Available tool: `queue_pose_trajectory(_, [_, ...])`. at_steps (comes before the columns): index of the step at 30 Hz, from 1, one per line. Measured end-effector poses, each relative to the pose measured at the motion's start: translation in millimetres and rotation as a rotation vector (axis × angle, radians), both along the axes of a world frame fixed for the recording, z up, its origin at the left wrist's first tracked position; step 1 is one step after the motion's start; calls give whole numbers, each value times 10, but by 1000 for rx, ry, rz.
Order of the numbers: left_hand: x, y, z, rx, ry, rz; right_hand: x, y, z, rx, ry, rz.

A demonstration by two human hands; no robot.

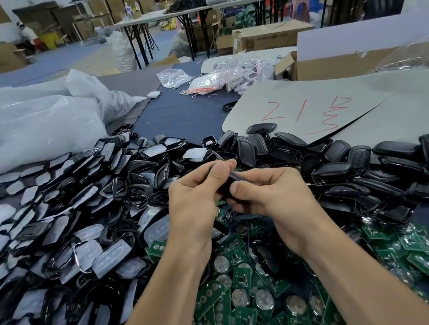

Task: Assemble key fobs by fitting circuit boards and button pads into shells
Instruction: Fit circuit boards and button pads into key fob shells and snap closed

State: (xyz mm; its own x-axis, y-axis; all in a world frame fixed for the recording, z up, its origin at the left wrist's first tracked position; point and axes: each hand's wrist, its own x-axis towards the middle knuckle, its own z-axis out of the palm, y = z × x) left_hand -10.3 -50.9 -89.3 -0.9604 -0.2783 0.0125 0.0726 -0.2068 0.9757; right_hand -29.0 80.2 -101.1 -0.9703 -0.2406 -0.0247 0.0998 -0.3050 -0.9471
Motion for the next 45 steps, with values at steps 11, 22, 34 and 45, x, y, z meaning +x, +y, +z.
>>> queue_pose_trajectory(11, [-20,-58,-49,-114,19,-27,-29,10,-69,280,112,-11])
queue_pose_trajectory(22, [-14,1,-71,26,32,-226,-26,-11,-32,95,65,-2])
queue_pose_trajectory(34, [-27,45,-78,69,9,-35,15,-65,-58,99,121,16])
queue_pose_trajectory(45, [-27,76,-61,44,14,84,-57,4,18,118,9,27])
